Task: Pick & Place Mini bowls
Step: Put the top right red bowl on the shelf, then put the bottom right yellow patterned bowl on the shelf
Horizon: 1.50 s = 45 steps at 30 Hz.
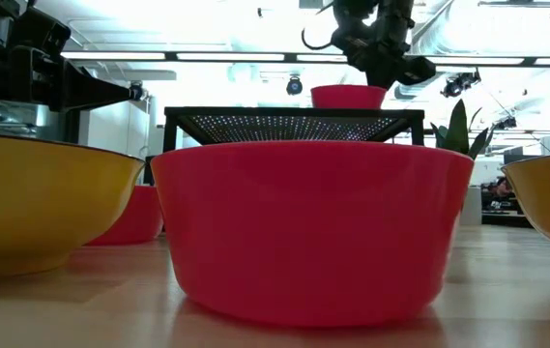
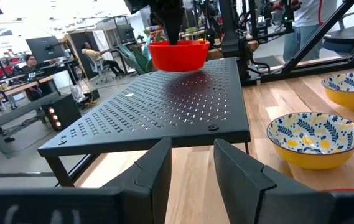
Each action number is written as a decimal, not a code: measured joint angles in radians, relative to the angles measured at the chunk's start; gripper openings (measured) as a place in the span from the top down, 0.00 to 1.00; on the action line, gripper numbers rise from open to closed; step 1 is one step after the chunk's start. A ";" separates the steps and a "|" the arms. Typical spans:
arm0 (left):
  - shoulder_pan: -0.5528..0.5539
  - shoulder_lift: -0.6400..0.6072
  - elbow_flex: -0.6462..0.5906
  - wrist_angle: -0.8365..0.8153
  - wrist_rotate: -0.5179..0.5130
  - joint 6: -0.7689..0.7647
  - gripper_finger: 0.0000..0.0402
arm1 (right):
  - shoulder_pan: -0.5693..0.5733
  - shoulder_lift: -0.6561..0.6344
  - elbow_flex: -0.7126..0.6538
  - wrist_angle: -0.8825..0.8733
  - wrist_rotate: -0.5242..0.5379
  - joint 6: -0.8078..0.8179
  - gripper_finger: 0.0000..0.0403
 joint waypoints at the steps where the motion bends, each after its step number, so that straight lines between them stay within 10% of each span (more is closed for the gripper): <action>1: 0.000 0.000 0.000 0.000 0.000 0.000 0.71 | 0.000 0.000 0.000 0.001 0.002 0.000 0.99; 23: 0.000 0.000 0.000 0.000 0.000 0.000 0.71 | 0.036 -0.075 0.000 -0.010 0.058 -0.001 0.73; 45: 0.000 0.000 0.000 0.000 0.000 0.000 0.71 | 0.474 -0.148 0.001 -0.208 0.139 0.204 0.73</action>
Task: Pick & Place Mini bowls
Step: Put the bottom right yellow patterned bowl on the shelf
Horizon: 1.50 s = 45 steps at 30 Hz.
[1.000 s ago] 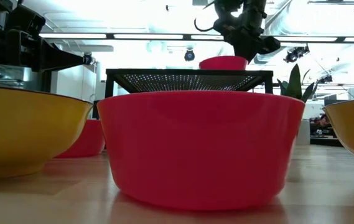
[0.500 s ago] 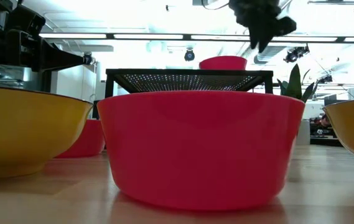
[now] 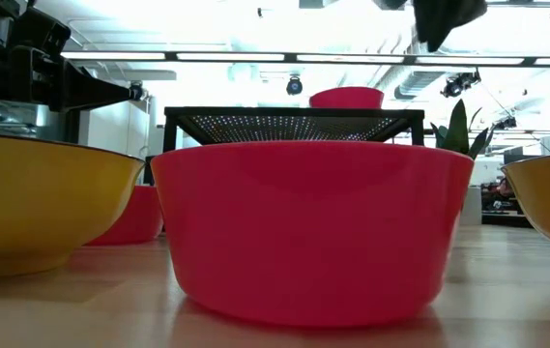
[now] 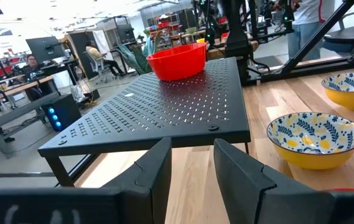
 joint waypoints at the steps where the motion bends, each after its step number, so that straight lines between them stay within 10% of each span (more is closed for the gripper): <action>1: 0.000 0.000 0.000 0.000 0.000 0.000 0.71 | 0.027 0.000 0.000 -0.011 0.007 0.015 0.73; 20: 0.000 0.000 0.000 0.000 0.000 0.000 0.71 | 0.574 -0.140 -0.540 0.360 -0.033 0.657 0.73; 45: 0.000 0.000 0.000 0.000 0.000 0.000 0.71 | 0.669 0.088 -0.617 0.715 -0.094 0.897 0.57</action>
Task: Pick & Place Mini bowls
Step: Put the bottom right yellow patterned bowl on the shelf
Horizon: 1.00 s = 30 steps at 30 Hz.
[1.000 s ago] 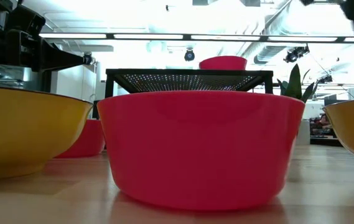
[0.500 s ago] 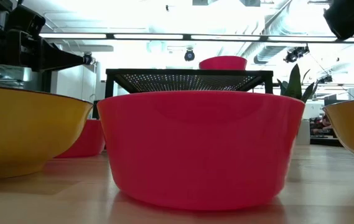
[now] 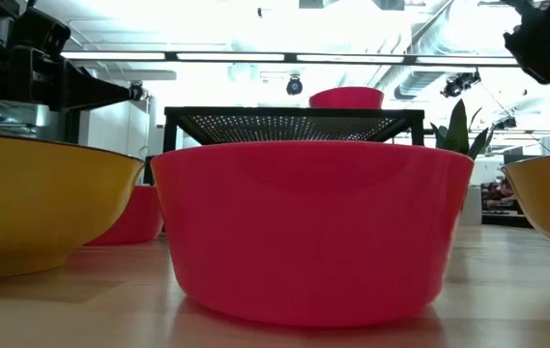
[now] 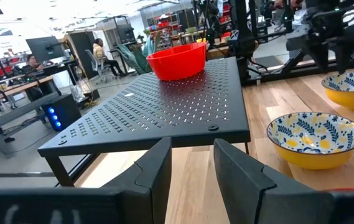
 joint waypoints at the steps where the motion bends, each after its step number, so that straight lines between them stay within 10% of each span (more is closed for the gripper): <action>1: 0.000 0.000 0.000 0.000 0.000 0.000 0.71 | 0.000 0.007 0.000 0.015 -0.008 0.005 0.57; 30: 0.000 0.000 0.000 0.000 0.000 0.000 0.71 | -0.004 0.066 -0.038 0.083 -0.070 0.060 0.76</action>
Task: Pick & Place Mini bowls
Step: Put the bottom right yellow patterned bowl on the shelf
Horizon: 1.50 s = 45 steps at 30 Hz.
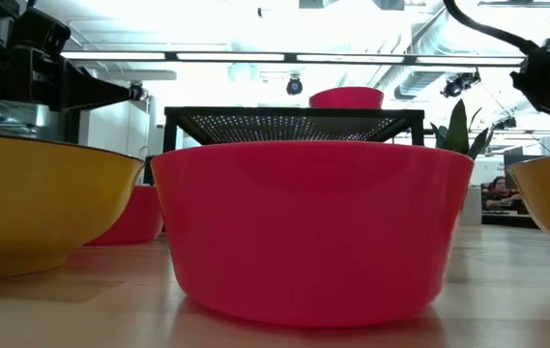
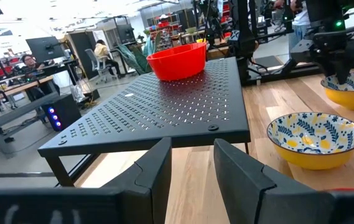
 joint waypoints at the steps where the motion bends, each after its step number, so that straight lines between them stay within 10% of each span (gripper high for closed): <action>1: 0.000 0.000 0.000 0.000 0.000 0.000 0.71 | 0.000 0.000 0.000 0.000 0.000 0.000 0.78; 11: 0.000 0.000 0.000 0.000 0.000 0.000 0.71 | -0.026 -0.009 0.004 0.017 -0.005 -0.038 0.98; 27: 0.000 0.000 0.000 0.000 0.000 0.000 0.71 | -0.102 -0.056 0.088 -0.017 -0.023 -0.201 0.99; 45: 0.000 0.000 0.000 0.000 0.000 0.000 0.71 | -0.382 -0.056 0.663 -0.480 0.054 -0.807 1.00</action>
